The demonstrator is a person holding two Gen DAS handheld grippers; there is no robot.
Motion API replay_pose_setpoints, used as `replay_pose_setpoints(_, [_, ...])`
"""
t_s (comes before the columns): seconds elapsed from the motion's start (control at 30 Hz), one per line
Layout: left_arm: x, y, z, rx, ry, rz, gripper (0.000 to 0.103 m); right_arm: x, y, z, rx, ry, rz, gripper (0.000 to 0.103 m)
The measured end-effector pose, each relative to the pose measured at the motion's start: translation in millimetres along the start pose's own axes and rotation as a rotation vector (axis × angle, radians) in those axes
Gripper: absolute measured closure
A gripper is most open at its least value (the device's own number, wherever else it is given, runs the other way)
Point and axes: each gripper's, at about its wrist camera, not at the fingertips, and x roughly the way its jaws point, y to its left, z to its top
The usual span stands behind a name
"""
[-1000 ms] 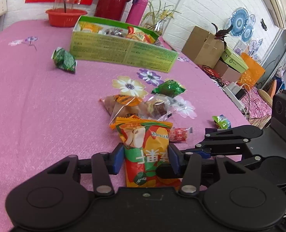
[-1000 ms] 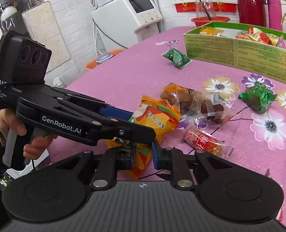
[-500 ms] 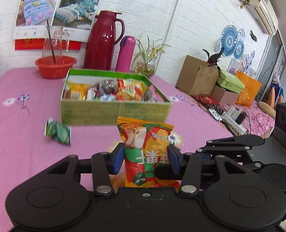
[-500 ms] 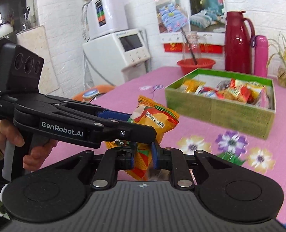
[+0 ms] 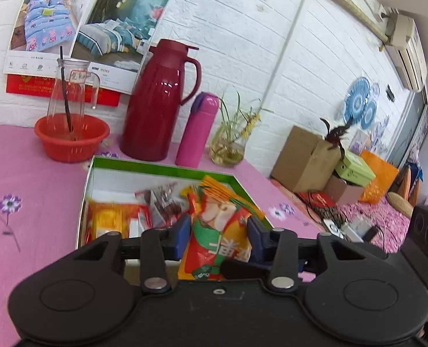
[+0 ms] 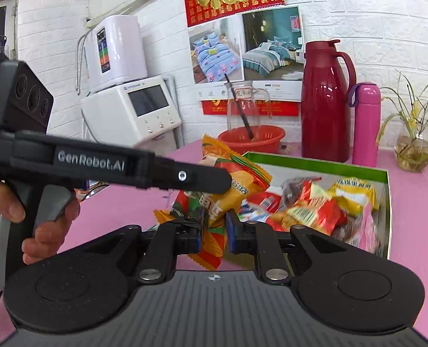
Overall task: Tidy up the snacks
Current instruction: 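Carry the chip bag over the green box and open both grippers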
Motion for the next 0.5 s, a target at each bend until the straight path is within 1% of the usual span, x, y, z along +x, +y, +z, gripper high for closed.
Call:
replay_pose_setpoints(0.1, [17.4,7.3,10.2,-0.016,-0.015,-0.007,0.069,22.2,-15.5,2.3,0.018,0.013,-0.019,0.074])
replay_pose_setpoints(0.17, [28.6,7.2,13.4,0.016,-0.015,0.000,0.069,34.8,-22.4,2.9,0.023,0.007,-0.046,0.074])
replay_pose_setpoints(0.2, [35.0,7.6,13.7,0.034,-0.005,0.014,0.064,42.0,-26.5,2.7,0.027,0.011,-0.058,0.074])
replay_pose_setpoints(0.23, [41.7,9.3,12.6,0.040,0.016,0.029,0.050,48.7,-30.5,2.5,0.040,0.020,-0.063,0.073])
replay_pose_setpoints(0.27, [47.4,11.3,11.0,0.035,0.042,0.041,0.026,54.3,-34.3,1.6,0.055,0.027,-0.085,0.066])
replay_pose_setpoints(0.3, [51.6,15.1,8.0,0.024,0.060,0.066,0.011,58.0,-36.2,0.4,0.060,0.026,-0.111,0.061])
replay_pose_setpoints(0.33, [51.6,17.1,4.4,0.018,0.054,0.092,0.000,59.5,-37.2,-0.9,0.055,0.020,-0.129,0.054])
replay_pose_setpoints(0.37, [50.0,19.1,0.3,0.021,0.037,0.108,0.000,59.0,-37.5,-2.2,0.048,0.015,-0.139,0.042])
replay_pose_setpoints(0.4, [47.8,20.2,-2.7,0.028,0.027,0.115,0.000,56.8,-38.0,-3.7,0.047,0.007,-0.144,0.032])
replay_pose_setpoints(0.43, [46.0,21.5,-4.5,0.030,0.024,0.126,0.000,55.2,-38.2,-4.5,0.050,-0.003,-0.146,0.012])
replay_pose_setpoints(0.47, [43.9,22.1,-5.8,0.030,0.022,0.138,0.000,51.6,-37.5,-5.5,0.049,-0.016,-0.146,0.003])
replay_pose_setpoints(0.5, [42.1,22.7,-6.0,0.030,0.020,0.142,0.000,49.6,-37.1,-6.1,0.041,-0.023,-0.147,0.002])
